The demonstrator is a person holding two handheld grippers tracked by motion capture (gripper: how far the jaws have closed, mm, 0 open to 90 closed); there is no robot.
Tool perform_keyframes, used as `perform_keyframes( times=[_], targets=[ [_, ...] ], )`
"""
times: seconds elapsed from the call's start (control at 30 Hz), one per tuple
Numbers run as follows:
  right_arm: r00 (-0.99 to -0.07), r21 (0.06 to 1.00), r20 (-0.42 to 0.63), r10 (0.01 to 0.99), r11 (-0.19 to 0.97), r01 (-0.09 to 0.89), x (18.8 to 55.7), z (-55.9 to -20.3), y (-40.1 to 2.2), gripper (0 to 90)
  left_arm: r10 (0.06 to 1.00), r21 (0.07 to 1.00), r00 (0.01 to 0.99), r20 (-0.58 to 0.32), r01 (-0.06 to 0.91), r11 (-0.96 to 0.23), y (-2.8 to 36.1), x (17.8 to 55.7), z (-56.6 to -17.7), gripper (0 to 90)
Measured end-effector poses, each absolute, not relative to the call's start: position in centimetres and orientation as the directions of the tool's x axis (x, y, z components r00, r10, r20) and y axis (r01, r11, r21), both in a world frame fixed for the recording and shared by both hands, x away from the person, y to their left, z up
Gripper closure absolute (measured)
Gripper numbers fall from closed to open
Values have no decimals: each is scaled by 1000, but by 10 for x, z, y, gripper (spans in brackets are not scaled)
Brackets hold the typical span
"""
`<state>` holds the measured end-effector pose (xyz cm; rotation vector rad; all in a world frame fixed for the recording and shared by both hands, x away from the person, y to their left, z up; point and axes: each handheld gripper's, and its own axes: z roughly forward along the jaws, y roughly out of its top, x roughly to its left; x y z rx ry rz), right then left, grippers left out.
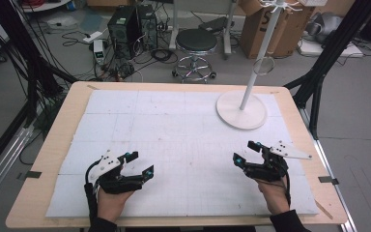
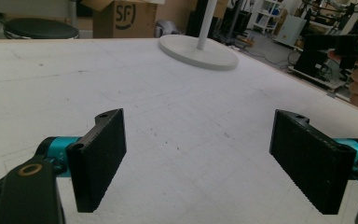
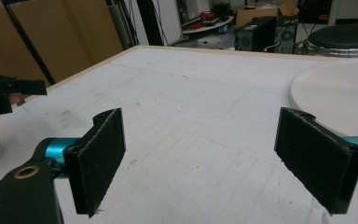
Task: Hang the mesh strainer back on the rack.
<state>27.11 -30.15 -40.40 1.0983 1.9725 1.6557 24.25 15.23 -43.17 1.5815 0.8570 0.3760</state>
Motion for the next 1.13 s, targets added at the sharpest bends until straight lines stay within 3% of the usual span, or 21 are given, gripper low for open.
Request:
perform_keyframes(
  times=[0.4,1.13],
  targets=[
    [-641,928,209,739,57,367,261,-423,-306,150,679,960,708,-196,278,-14,144,239,-428,186],
    [-629,931,205,749,49,362,263,-426,-307,150,683,958,705,-192,287,-27,144,241,-429,184]
  ],
)
